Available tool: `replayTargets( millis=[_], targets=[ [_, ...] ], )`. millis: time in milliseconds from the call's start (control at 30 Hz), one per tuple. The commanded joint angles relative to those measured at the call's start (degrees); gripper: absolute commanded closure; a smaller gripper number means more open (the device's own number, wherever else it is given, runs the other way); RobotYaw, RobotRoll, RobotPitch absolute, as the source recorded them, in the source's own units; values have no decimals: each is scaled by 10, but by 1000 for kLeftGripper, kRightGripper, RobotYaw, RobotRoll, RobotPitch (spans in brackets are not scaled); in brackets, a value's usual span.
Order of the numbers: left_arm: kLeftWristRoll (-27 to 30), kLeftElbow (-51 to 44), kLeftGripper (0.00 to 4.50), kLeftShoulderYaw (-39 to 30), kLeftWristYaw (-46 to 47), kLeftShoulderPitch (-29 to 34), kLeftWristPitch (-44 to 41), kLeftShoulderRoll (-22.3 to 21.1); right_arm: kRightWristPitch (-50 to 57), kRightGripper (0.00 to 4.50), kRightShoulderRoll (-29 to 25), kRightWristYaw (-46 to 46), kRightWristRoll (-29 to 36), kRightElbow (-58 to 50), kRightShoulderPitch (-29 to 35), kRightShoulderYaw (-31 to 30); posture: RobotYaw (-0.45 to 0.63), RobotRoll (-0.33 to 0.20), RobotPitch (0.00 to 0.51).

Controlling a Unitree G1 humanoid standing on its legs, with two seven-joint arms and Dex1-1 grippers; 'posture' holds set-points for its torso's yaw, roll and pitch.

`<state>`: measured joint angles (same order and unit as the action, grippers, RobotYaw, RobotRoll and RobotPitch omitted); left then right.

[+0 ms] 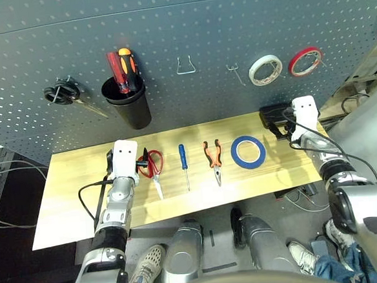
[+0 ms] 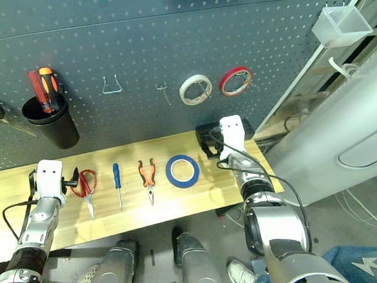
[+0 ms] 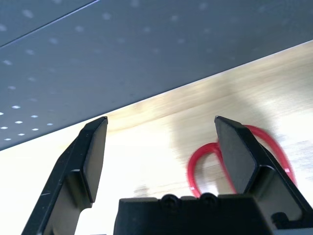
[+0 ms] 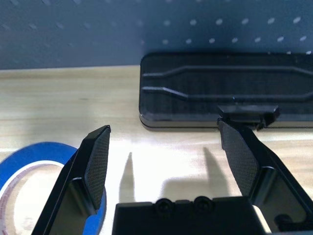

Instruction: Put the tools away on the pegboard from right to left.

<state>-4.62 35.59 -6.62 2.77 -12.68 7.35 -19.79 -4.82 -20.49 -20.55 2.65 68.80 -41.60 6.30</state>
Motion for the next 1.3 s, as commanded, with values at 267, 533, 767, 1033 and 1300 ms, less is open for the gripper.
replayTargets(
  millis=[267, 533, 767, 1033, 1300],
  targets=[
    [10, -44, 31, 19, -54, 16, -16, 6, 56, 0, -5, -28, 1, 2, 12, 5, 195, 0, 212],
    [-39, -154, 31, 153, -202, 38, -83, 4, 111, 0, 13, -50, -9, -15, 28, -10, 221, 0, 236],
    [-63, -229, 31, 216, -243, 51, -132, 17, 123, 0, 29, -49, -18, -17, 35, -21, 242, 0, 264],
    [-75, -275, 31, 230, -250, 61, -179, 24, 136, 0, 40, -38, -38, 10, 28, -42, 281, 0, 265],
    [-70, -284, 0, 221, -263, 56, -193, 6, 179, 2376, 39, -25, -54, 17, 24, -57, 266, 0, 230]
  ],
)
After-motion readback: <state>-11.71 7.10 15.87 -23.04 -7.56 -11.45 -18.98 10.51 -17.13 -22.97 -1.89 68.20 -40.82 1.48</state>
